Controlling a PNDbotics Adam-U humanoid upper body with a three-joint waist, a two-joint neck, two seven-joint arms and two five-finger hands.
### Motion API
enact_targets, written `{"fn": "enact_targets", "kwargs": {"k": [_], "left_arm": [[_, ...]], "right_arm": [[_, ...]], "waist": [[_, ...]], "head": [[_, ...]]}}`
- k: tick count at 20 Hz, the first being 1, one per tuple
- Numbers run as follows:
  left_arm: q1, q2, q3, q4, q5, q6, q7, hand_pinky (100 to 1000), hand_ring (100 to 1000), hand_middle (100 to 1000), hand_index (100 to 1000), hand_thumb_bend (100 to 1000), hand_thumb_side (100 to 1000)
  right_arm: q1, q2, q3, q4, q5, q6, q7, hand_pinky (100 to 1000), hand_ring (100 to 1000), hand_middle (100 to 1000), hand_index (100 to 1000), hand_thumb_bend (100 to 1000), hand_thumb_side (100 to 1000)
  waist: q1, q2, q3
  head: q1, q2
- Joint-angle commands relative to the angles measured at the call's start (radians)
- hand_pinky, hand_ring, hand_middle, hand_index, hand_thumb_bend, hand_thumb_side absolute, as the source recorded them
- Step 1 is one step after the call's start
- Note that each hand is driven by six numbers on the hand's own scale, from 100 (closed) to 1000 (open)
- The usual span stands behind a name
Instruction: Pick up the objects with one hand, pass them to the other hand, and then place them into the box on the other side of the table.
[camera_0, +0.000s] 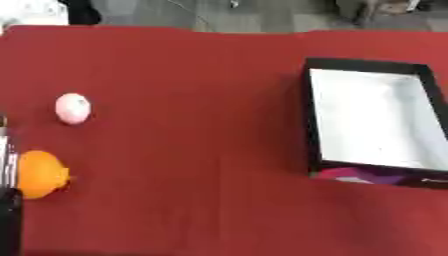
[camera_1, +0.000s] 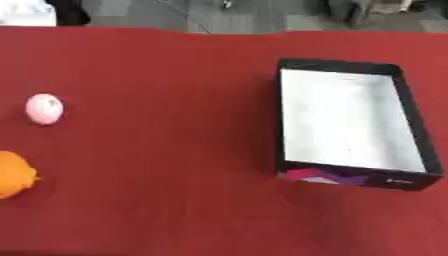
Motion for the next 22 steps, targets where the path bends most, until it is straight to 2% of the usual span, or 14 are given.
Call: {"fn": "enact_targets", "kwargs": {"k": [1,5,9,13,15,19,22], "left_arm": [[-0.013,0.023,0.001,-0.021,-0.006,-0.008,0.024,1000,833,804,826,135,870],[-0.013,0.024,0.001,-0.023,0.006,-0.03,0.084,1000,825,794,820,136,864],[-0.013,0.025,-0.003,-0.019,0.009,-0.037,0.104,1000,829,798,822,133,866],[-0.028,0.03,-0.011,-0.009,-0.011,-0.012,0.088,1000,876,842,836,131,868],[-0.035,0.033,-0.006,-0.009,-0.028,0.0,0.087,1000,903,863,843,125,868],[-0.046,0.101,-0.005,0.033,-0.05,0.075,0.092,1000,924,878,850,100,866],[-0.068,0.214,-0.022,0.091,-0.046,0.17,0.075,1000,936,885,860,100,858]], "right_arm": [[-0.014,-0.025,-0.004,-0.025,0.0,-0.003,-0.001,942,1000,765,967,100,599],[-0.015,-0.026,-0.002,-0.025,-0.004,-0.012,-0.003,942,1000,764,966,100,598],[-0.015,-0.026,-0.003,-0.023,-0.005,-0.012,-0.005,942,1000,764,966,100,598],[-0.008,-0.029,-0.007,-0.019,-0.003,-0.01,-0.006,942,1000,764,966,100,598],[-0.002,-0.032,-0.007,-0.017,-0.002,-0.01,-0.006,942,1000,764,966,100,597],[0.006,-0.039,-0.007,-0.015,0.0,-0.012,-0.005,942,1000,764,966,100,597],[0.009,-0.044,-0.009,-0.014,0.003,-0.012,-0.006,942,1000,764,966,100,596]], "waist": [[0.0,-0.023,0.001],[0.0,-0.023,0.0],[0.001,-0.023,-0.002],[0.004,-0.028,-0.015],[0.005,-0.033,-0.015],[0.009,-0.039,-0.011],[0.015,-0.039,-0.009]], "head": [[0.002,-0.011],[0.003,-0.011],[0.002,-0.01],[0.004,-0.01],[0.022,-0.01],[0.072,-0.01],[0.09,-0.015]]}}
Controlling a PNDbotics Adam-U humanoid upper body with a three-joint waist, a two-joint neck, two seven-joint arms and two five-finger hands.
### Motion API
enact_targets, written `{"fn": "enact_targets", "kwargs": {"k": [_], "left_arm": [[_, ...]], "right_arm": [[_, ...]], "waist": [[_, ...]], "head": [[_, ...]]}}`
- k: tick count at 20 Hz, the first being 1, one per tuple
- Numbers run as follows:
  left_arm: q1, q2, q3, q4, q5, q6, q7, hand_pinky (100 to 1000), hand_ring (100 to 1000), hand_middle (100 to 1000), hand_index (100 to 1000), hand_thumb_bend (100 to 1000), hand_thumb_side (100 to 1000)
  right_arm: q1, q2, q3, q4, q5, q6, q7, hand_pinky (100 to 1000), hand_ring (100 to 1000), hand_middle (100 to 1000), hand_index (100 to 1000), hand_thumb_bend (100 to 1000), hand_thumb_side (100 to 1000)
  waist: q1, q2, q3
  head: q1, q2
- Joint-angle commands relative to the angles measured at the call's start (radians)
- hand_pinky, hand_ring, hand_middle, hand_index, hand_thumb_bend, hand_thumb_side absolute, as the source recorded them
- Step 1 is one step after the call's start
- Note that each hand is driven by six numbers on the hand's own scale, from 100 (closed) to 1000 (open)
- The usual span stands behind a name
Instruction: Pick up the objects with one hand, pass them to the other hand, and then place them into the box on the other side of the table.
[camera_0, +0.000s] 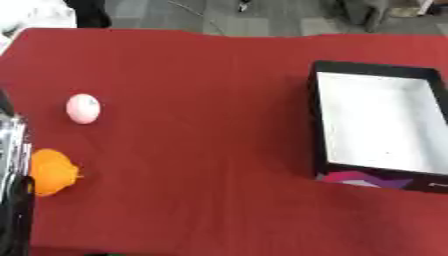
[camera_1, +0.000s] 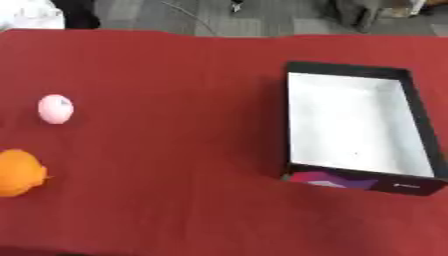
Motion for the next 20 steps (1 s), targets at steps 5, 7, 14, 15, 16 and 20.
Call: {"fn": "enact_targets", "kwargs": {"k": [5,7,14,15,16,20], "left_arm": [[-0.088,0.306,-0.053,0.157,0.023,0.226,-0.101,1000,947,892,871,100,826],[-0.115,0.374,-0.077,0.219,0.042,0.274,-0.165,1000,956,899,879,100,796],[-0.231,0.509,-0.151,0.481,0.014,0.384,-0.474,1000,987,914,921,124,699],[-0.25,0.516,-0.161,0.524,-0.003,0.399,-0.532,1000,991,913,938,151,678],[-0.268,0.521,-0.172,0.563,-0.025,0.412,-0.589,1000,991,911,943,176,648],[-0.331,0.516,-0.196,0.683,-0.162,0.444,-0.794,1000,985,900,928,286,505]], "right_arm": [[-0.001,-0.046,-0.008,-0.014,0.009,-0.004,0.0,942,1000,764,967,100,595],[0.001,-0.049,-0.007,-0.015,0.011,-0.004,0.002,942,1000,764,967,100,594],[0.005,-0.054,-0.003,-0.015,0.018,-0.006,0.006,941,1000,761,965,100,592],[0.005,-0.054,-0.002,-0.014,0.019,-0.007,0.004,941,1000,759,964,100,591],[0.005,-0.054,-0.001,-0.014,0.019,-0.008,0.002,941,1000,759,964,100,591],[0.008,-0.054,0.002,-0.013,0.022,-0.01,0.0,941,1000,759,964,100,591]], "waist": [[0.012,-0.022,0.006],[0.015,-0.02,0.007],[0.019,-0.015,0.005],[0.02,-0.015,0.005],[0.02,-0.015,0.005],[0.019,-0.015,0.006]], "head": [[0.019,-0.007],[0.014,-0.005],[-0.004,-0.003],[-0.003,-0.003],[-0.002,-0.003],[0.005,-0.004]]}}
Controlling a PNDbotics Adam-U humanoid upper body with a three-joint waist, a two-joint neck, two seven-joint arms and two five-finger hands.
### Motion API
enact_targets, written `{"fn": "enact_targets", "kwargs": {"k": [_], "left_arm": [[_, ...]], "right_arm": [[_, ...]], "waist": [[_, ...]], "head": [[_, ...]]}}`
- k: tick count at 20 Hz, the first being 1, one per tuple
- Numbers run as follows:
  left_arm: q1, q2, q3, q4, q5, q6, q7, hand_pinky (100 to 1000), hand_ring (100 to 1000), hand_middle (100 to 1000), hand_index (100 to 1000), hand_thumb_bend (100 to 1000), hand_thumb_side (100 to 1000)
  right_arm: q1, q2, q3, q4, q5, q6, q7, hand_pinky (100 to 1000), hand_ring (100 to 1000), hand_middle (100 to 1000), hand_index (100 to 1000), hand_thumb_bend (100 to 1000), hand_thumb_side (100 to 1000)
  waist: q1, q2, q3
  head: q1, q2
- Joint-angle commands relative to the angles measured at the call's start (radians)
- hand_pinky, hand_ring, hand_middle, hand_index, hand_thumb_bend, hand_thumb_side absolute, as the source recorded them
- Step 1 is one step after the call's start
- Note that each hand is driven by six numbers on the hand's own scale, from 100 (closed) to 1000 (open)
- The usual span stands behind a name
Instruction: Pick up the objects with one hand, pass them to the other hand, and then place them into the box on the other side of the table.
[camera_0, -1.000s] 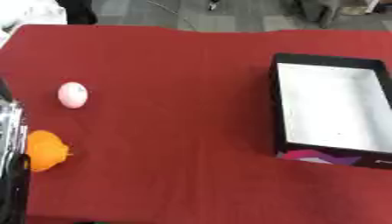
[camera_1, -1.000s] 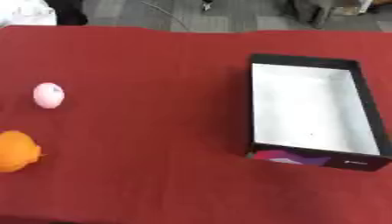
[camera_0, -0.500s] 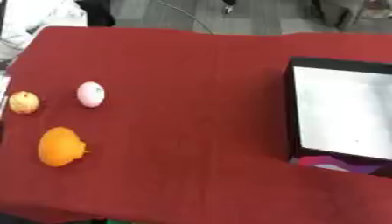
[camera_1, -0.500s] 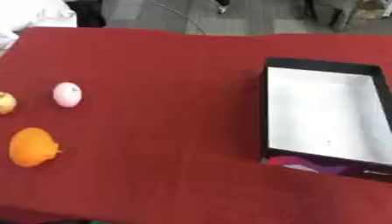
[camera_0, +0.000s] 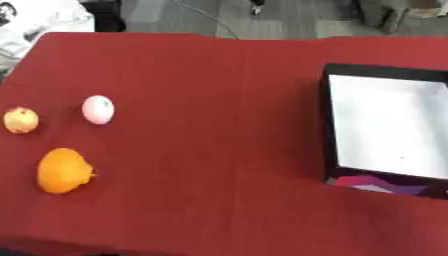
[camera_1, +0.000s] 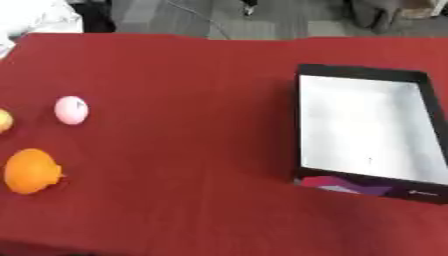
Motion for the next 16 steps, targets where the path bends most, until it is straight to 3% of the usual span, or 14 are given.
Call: {"fn": "enact_targets", "kwargs": {"k": [1,6,9,16], "left_arm": [[-0.05,0.039,-0.006,0.081,-0.112,0.018,-0.149,1000,984,898,923,311,465],[-0.099,0.023,0.001,0.165,-0.272,-0.004,-0.319,1000,976,842,888,397,312],[-0.117,0.013,-0.003,0.205,-0.359,-0.012,-0.396,1000,962,820,867,386,193],[-0.131,0.002,-0.009,0.269,-0.561,-0.002,-0.57,1000,885,821,861,402,100]], "right_arm": [[-0.004,-0.032,0.0,-0.013,0.007,-0.004,0.0,941,1000,759,964,100,591],[0.001,-0.033,0.0,-0.012,0.011,-0.003,0.0,941,1000,759,964,100,590],[0.003,-0.034,0.003,-0.011,0.013,-0.004,0.004,942,1000,759,964,100,589],[0.007,-0.036,0.005,-0.01,0.016,-0.005,0.008,942,1000,759,964,100,588]], "waist": [[0.0,-0.015,0.001],[0.001,-0.016,0.003],[0.001,-0.017,0.005],[0.001,-0.017,0.007]], "head": [[0.008,-0.005],[0.04,-0.006],[0.05,-0.008],[0.045,-0.012]]}}
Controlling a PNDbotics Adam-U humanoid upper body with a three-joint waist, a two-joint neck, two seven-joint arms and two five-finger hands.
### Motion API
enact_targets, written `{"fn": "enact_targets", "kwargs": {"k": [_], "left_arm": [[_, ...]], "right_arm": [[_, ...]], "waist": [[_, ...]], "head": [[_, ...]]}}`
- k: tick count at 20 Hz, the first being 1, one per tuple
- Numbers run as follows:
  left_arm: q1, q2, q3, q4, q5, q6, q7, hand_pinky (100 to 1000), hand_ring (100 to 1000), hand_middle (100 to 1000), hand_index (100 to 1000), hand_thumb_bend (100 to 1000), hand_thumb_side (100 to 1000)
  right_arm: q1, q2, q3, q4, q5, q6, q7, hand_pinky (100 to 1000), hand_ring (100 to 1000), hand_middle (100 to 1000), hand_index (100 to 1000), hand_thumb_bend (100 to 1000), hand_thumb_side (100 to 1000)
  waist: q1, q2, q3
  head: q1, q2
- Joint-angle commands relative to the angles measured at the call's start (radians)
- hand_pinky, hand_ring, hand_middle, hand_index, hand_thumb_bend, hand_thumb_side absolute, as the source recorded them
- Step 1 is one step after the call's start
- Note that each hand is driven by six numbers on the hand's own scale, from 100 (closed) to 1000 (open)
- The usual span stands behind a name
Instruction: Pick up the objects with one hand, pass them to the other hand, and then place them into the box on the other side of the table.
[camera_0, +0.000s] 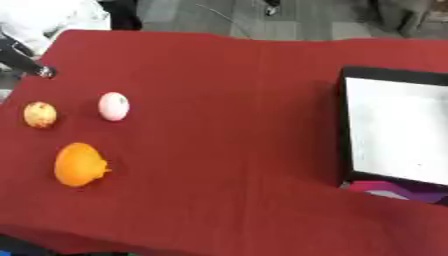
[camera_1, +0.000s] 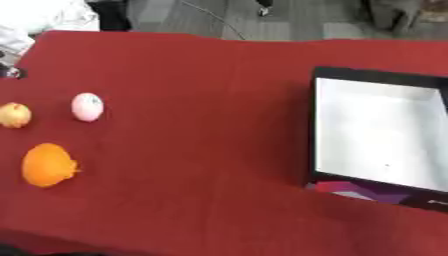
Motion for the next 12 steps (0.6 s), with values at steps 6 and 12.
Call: {"fn": "enact_targets", "kwargs": {"k": [6,12], "left_arm": [[-0.02,0.021,-0.003,0.026,-0.194,0.082,-0.236,959,881,820,857,432,100],[-0.019,0.013,0.003,0.036,-0.28,0.067,-0.288,942,879,819,860,418,100]], "right_arm": [[-0.008,-0.032,0.0,-0.01,0.004,-0.003,0.004,942,1000,759,964,100,588],[-0.01,-0.032,0.001,-0.01,0.003,-0.003,0.006,942,1000,758,965,100,588]], "waist": [[0.002,-0.017,0.001],[0.001,-0.015,-0.001]], "head": [[-0.009,-0.016],[-0.019,-0.016]]}}
